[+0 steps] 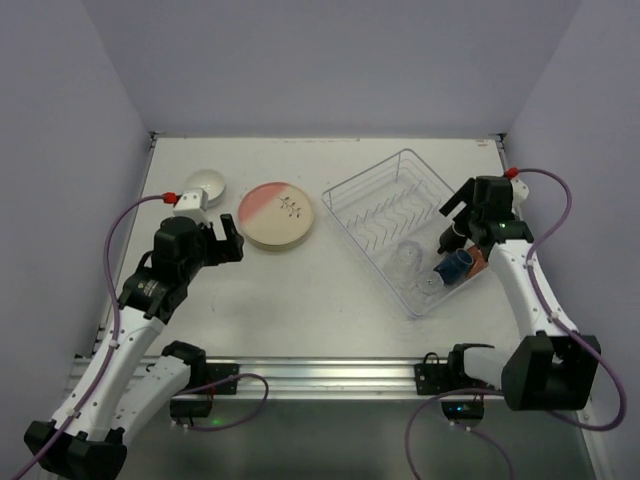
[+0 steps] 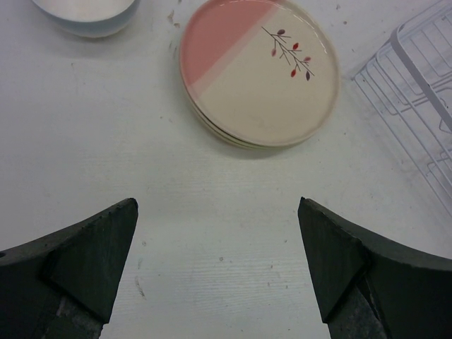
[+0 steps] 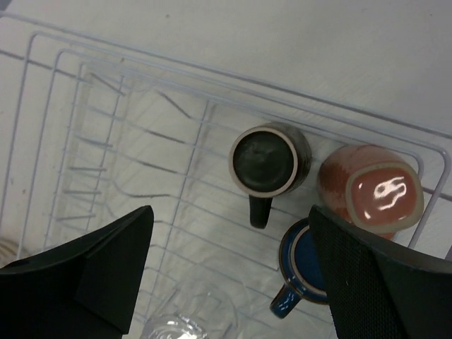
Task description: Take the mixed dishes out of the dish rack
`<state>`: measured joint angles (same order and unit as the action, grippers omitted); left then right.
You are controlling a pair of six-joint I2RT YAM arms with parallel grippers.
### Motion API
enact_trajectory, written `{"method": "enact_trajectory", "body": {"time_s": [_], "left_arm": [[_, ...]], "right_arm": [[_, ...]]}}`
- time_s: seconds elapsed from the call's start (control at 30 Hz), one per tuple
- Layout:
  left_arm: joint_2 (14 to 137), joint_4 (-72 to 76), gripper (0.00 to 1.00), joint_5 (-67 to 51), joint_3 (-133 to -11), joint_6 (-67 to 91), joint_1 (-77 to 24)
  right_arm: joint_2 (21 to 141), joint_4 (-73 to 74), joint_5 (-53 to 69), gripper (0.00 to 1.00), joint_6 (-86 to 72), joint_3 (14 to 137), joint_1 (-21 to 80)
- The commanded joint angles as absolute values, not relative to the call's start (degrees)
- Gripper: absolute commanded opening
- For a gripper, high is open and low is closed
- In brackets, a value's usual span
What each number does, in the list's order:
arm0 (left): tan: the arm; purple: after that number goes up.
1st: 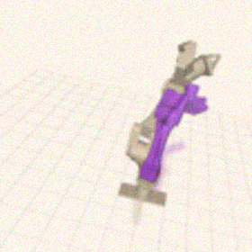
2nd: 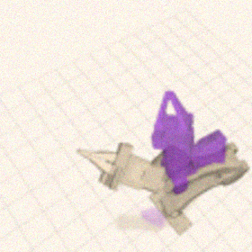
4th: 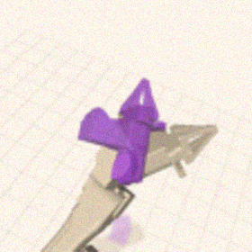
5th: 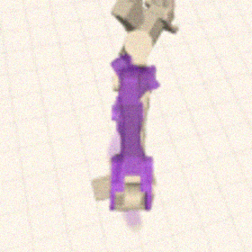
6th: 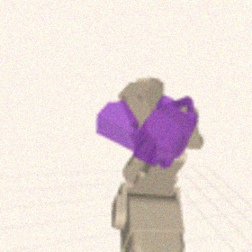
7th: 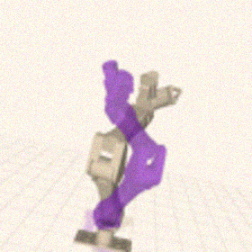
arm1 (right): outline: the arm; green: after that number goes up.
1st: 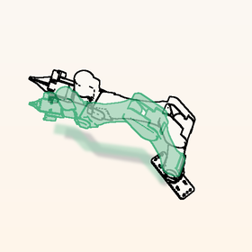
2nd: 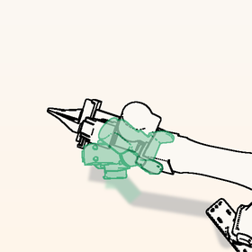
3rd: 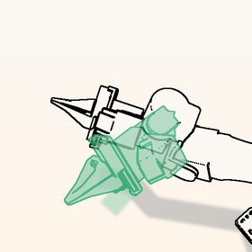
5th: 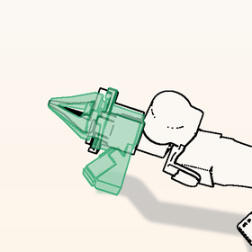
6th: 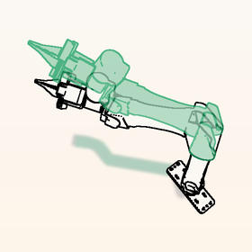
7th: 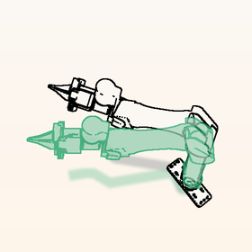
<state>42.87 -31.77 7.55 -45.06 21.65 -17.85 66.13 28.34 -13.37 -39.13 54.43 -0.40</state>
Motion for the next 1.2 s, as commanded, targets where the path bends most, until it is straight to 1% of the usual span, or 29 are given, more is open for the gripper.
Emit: {"method": "enact_trajectory", "body": {"time_s": [0.0,0.1,0.17,0.27,0.4,0.6,0.83,0.97,1.1,1.13,1.17], "left_arm": [[42.4,-29.4,1.00,7.7,-44.3,20.7,-18.5],[42.4,-29.4,1.00,7.7,-44.3,20.7,-18.6],[42.5,-29.4,1.00,7.7,-44.4,20.7,-18.7],[42.9,-29.4,1.00,7.6,-44.4,20.7,-18.8],[43.3,-29.5,1.00,7.8,-44.5,20.7,-19.0],[43.1,-29.8,1.00,8.8,-44.5,21.1,-19.2],[43.4,-29.9,1.00,8.9,-44.6,21.1,-19.2],[43.4,-29.9,1.00,9.2,-44.6,21.2,-19.3],[43.5,-30.0,1.00,9.2,-44.6,21.3,-19.4],[43.6,-30.0,1.00,9.2,-44.6,21.3,-19.4],[43.5,-30.0,1.00,9.2,-44.6,21.3,-19.4]], "right_arm": [[71.8,28.1,-24.3,0.91,-41.1,60.1,-0.6],[77.3,29.5,-25.9,0.89,-41.6,63.1,-0.6],[79.4,30.8,-26.5,0.88,-43.2,63.8,-0.6],[80.4,27.8,-26.1,0.86,-43.0,61.9,-0.5],[84.4,27.9,-25.9,0.86,-43.2,63.4,-0.6],[87.0,24.8,-23.1,0.80,-44.9,60.7,-0.6],[91.6,25.0,-22.7,0.74,-44.6,62.5,-0.6],[91.4,25.0,-22.8,0.70,-45.0,62.2,-0.6],[91.3,25.6,-22.5,0.63,-45.3,61.5,-0.6],[91.2,25.7,-22.5,0.55,-45.3,61.3,-0.6],[91.1,25.8,-22.7,0.49,-45.4,61.2,-0.6]]}}
